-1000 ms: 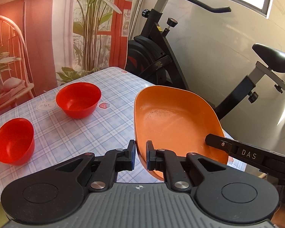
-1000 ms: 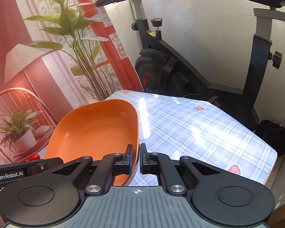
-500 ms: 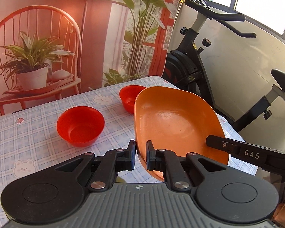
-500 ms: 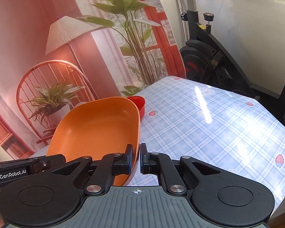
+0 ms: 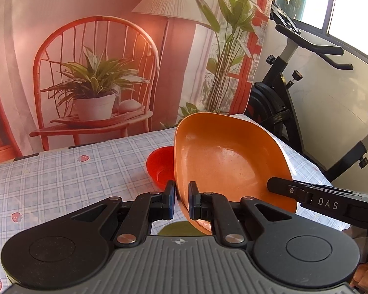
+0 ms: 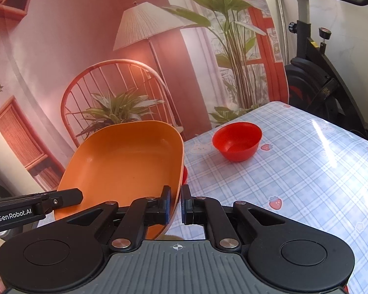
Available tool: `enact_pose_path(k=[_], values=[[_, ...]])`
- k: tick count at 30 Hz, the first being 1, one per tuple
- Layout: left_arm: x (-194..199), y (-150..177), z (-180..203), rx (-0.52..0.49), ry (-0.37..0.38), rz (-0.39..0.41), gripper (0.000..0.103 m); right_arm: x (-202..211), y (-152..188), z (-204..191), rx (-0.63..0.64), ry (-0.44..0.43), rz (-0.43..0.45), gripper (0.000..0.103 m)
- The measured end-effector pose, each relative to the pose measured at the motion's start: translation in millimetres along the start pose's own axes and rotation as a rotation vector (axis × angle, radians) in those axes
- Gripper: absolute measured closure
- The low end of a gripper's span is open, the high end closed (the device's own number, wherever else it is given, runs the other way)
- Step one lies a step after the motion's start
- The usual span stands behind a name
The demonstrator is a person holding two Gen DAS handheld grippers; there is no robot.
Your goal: Organize plates and bowls
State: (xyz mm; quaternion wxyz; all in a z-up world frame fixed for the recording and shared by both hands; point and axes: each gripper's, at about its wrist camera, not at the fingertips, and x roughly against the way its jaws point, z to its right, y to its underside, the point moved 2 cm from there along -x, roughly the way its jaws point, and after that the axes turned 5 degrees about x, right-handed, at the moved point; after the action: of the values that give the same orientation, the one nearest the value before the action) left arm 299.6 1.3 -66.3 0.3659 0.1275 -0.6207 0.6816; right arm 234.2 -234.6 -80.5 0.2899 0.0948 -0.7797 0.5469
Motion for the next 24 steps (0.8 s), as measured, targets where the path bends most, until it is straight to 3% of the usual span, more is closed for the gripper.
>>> enact_pose_path(k=[8, 24], values=[[-13, 38, -17, -0.001, 0.009, -0.082, 0.091, -11, 34, -2, -0.020, 0.005, -0.087, 0.095], [-34, 88, -25, 0.011, -0.042, -0.151, 0.091, -36, 88, 10, -0.057, 0.018, -0.245, 0.095]])
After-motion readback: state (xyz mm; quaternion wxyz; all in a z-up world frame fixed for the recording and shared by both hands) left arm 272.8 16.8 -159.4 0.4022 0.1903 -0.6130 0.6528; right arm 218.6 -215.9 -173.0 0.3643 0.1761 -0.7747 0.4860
